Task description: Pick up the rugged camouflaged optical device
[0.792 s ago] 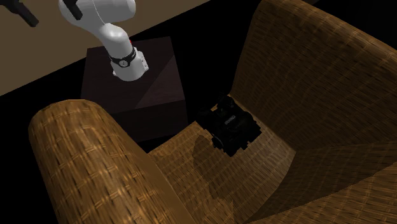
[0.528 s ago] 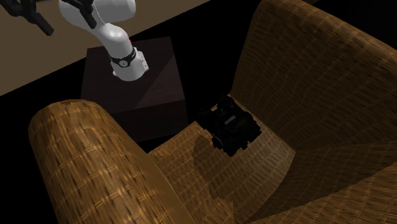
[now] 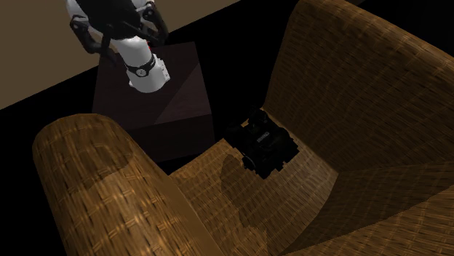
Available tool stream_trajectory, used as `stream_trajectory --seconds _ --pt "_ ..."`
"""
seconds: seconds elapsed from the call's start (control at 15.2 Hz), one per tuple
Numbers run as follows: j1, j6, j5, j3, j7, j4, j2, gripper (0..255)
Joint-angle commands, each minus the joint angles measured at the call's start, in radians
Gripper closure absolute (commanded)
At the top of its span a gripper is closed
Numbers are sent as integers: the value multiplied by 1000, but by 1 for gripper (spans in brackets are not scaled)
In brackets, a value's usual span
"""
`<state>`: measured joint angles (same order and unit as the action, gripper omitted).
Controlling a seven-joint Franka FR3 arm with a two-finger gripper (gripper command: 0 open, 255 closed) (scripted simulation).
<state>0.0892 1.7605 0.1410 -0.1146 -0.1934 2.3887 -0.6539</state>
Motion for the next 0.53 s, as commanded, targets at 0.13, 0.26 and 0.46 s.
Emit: stream_trajectory --seconds 0.13,0.26,0.46 --pt "32 88 29 -62 -37 9 88 0" --pt "47 131 41 -94 -56 11 133 0" --pt "68 195 54 -141 -85 6 209 0"
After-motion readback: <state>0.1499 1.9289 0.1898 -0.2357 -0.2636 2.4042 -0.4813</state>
